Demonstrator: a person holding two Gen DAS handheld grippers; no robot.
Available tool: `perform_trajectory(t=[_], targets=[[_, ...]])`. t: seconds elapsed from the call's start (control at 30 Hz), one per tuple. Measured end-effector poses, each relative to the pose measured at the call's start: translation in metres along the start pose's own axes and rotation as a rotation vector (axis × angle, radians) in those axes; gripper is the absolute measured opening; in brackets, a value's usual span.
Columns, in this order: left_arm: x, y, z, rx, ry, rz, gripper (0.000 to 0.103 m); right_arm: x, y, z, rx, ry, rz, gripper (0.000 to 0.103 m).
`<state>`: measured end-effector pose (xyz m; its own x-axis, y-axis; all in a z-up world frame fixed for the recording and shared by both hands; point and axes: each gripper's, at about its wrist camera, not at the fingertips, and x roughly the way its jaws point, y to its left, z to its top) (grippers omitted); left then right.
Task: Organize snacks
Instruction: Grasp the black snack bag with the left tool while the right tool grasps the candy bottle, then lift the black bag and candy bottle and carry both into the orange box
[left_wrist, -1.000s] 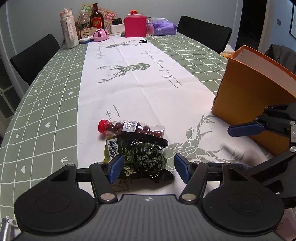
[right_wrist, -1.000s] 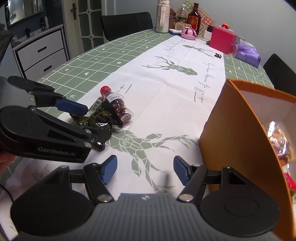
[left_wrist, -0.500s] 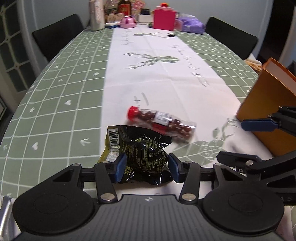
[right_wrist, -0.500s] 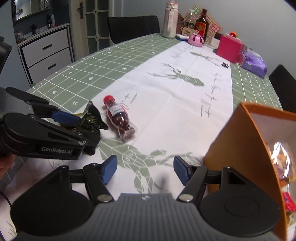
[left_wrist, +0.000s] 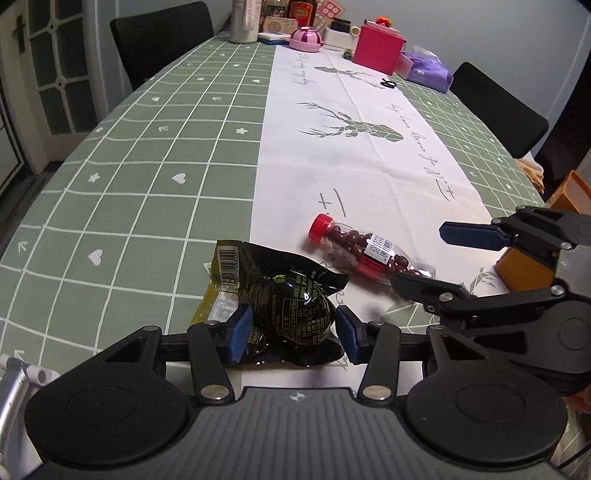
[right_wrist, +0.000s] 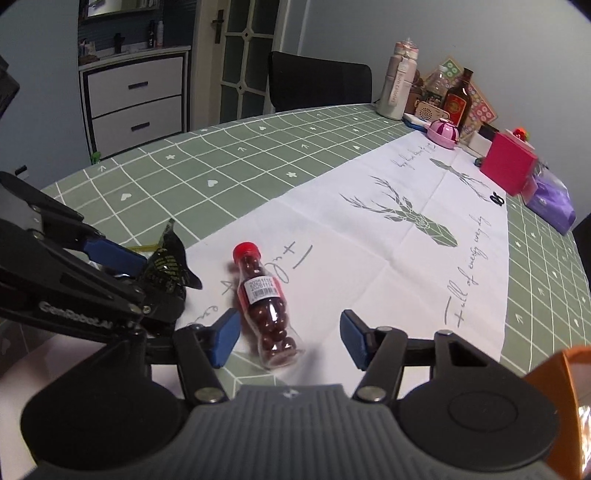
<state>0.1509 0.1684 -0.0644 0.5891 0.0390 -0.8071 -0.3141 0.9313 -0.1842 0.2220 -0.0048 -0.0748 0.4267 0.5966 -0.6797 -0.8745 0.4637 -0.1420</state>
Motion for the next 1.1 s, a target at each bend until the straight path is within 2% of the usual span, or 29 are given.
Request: perform_trajectory(t=[0.07,0.13,0.17,0.23,0.5,0.77,0.93,1.1], targets=[[0.0,0.001,0.0,-0.009,0.004,-0.003,0.056,0.007,-0.001,0.0,0.001,0.016,0.013,0.052],[0.0,0.0,0.0,-0.007,0.005,0.001,0.056,0.012,0.0,-0.002,0.011,0.037,0.024,0.036],[0.0,-0.001,-0.001,-0.003,0.007,0.003,0.056,0.013,0.001,-0.003,0.016,0.045,0.023,0.035],[-0.001,-0.003,-0.002,0.011,0.015,0.002,0.055,0.012,0.003,-0.007,0.031,0.056,0.018,0.028],[-0.007,-0.023,-0.014,0.108,0.064,-0.054,0.054,-0.03,0.013,-0.042,0.161,0.078,-0.044,0.027],[-0.017,-0.062,-0.041,0.283,0.101,-0.183,0.054,-0.078,0.018,-0.093,0.335,0.073,-0.167,0.027],[-0.023,-0.083,-0.057,0.384,0.107,-0.249,0.054,-0.1,0.021,-0.114,0.384,0.08,-0.199,0.027],[-0.024,-0.089,-0.063,0.419,0.082,-0.259,0.055,-0.111,0.024,-0.124,0.399,0.078,-0.218,0.028]])
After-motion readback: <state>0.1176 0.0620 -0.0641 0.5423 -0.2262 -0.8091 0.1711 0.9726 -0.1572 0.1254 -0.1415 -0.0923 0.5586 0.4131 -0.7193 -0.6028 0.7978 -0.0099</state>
